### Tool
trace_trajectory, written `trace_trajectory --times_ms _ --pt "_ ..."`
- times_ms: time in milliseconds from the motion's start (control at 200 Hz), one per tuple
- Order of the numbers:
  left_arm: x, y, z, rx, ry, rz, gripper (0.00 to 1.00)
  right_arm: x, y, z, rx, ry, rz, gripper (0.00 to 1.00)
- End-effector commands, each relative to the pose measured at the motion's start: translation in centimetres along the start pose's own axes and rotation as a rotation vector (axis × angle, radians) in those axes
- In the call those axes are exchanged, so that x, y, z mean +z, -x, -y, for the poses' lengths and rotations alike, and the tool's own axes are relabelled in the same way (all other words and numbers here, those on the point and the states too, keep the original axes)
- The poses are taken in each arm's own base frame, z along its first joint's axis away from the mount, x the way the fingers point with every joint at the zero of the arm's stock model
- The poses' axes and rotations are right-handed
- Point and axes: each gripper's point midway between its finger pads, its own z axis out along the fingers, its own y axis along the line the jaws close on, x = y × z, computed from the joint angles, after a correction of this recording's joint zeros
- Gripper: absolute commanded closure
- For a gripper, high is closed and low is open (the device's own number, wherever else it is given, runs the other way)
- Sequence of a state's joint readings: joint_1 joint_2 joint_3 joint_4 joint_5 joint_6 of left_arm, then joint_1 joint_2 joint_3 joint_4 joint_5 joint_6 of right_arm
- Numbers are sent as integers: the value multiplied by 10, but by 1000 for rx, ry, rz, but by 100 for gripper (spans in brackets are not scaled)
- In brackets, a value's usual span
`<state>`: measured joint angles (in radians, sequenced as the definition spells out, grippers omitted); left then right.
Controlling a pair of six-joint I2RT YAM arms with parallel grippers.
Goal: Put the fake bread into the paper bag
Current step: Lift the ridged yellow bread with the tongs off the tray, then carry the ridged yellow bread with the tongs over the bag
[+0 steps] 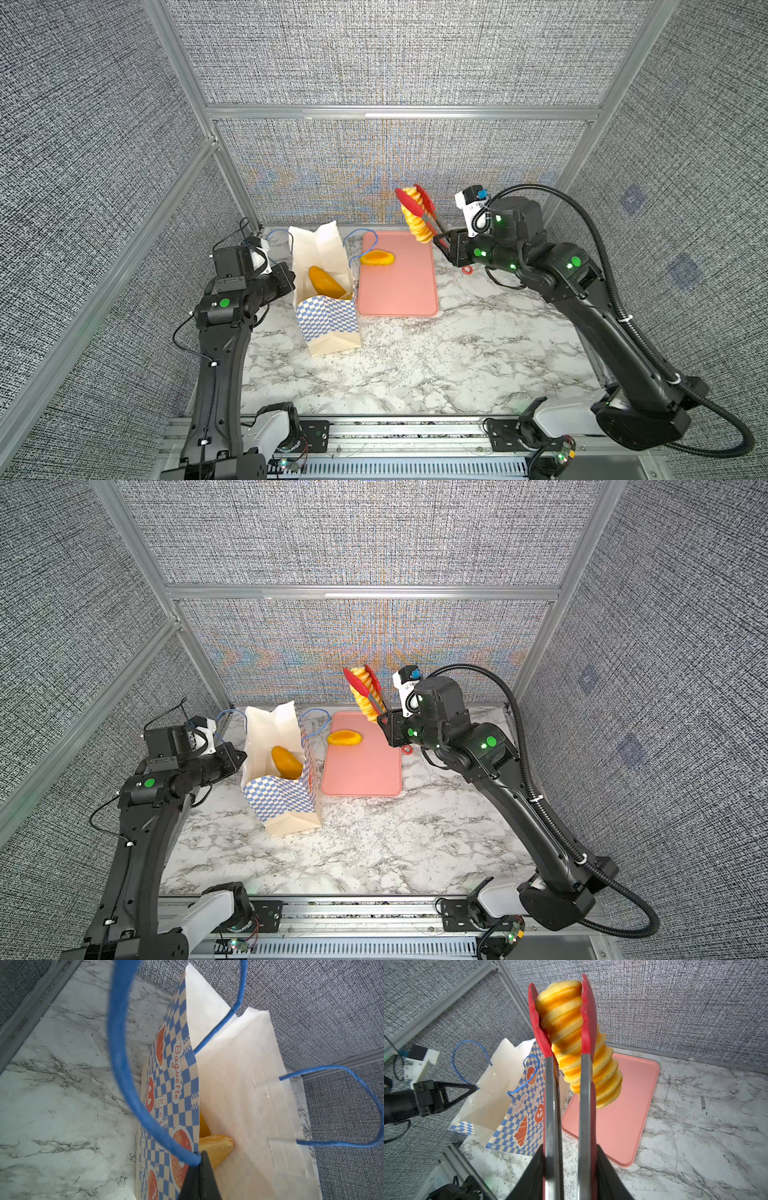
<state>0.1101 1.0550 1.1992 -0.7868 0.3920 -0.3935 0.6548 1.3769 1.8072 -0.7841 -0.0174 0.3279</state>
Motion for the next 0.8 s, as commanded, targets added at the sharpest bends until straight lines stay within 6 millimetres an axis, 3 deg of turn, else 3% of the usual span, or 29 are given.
trace_trajectory --times_ms 0,345,795 --pt "-3 3 2 0 -7 11 100 -9 21 -19 2 81 78 64" --pt "-3 2 2 -2 -7 12 100 -13 26 -55 -7 207 88 64" --pt "-5 1 2 -5 -4 12 100 1 16 -105 -53 324 41 63"
